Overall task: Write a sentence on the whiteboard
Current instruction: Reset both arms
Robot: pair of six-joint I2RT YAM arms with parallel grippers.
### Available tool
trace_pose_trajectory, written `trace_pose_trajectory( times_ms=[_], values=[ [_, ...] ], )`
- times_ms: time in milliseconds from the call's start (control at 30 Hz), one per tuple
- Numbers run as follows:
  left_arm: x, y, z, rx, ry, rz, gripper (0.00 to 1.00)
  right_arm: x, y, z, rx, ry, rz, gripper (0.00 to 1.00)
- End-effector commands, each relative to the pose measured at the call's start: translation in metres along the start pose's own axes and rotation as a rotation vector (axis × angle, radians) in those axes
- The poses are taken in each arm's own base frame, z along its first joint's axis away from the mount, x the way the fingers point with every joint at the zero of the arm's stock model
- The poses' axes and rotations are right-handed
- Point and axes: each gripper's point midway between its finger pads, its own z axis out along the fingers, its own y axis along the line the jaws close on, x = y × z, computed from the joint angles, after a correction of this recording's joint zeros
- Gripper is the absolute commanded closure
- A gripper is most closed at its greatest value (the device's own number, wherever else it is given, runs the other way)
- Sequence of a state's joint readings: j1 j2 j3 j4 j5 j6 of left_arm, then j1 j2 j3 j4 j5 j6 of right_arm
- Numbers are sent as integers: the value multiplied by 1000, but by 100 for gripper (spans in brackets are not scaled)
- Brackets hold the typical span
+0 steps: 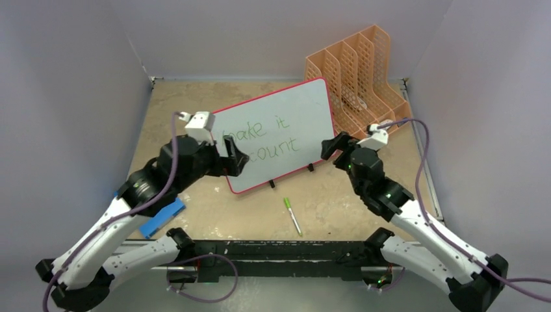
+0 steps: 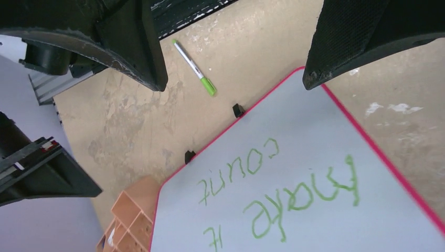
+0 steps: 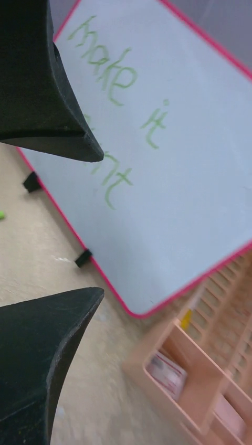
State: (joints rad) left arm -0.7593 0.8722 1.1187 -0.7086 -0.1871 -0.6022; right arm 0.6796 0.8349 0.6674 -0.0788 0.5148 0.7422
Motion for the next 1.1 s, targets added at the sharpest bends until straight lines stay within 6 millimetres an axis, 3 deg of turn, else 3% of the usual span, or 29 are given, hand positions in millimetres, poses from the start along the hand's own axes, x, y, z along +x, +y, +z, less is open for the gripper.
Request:
trace_pose_trajectory(
  times_ms=[0,233,433,767,1067],
  values=[
    [-35,19,-53,-55,-169,-13,0,-71,-34,-29,203,-230,-79,9],
    [-63,37,-125,-22,-393,-25,0,-135,-41,-78,227,-425,-54,4],
    [-75,39,-159,26,-495,-26,0,-158,-44,-102,214,-502,-45,1],
    [-80,32,-171,76,-525,-26,0,-158,-47,-103,220,-511,-53,1],
    [-80,33,-169,68,-524,-37,0,-158,-48,-104,223,-515,-61,1]
  ],
)
